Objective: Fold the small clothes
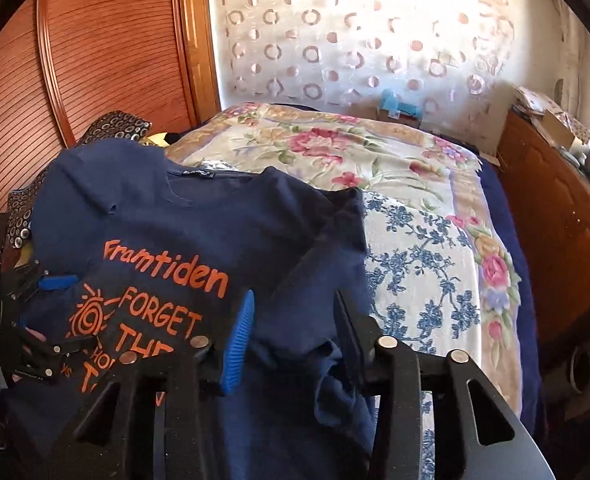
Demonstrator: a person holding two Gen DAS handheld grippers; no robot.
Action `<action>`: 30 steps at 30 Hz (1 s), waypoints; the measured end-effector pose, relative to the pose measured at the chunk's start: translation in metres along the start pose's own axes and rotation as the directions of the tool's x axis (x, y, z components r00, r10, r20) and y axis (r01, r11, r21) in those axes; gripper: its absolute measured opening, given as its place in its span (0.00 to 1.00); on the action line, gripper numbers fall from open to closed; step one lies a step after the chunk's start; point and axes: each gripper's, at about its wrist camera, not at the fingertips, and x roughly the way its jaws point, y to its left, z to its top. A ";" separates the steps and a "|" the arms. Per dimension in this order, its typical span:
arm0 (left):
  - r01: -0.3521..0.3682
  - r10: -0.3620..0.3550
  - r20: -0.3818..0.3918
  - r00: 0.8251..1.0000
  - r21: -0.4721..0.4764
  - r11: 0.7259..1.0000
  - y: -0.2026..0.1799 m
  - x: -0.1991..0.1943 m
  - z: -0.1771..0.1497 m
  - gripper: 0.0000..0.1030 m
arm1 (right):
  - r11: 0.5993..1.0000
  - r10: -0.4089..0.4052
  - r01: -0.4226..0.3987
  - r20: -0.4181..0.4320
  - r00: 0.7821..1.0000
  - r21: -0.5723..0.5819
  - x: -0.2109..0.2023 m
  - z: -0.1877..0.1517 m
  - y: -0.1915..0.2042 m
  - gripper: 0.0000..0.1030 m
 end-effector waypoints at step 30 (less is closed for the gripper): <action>-0.002 0.002 0.001 1.000 0.001 1.000 0.001 0.000 -0.001 0.88 | 0.981 -0.143 0.156 -0.115 0.983 0.117 0.028 -0.083 -0.017 0.95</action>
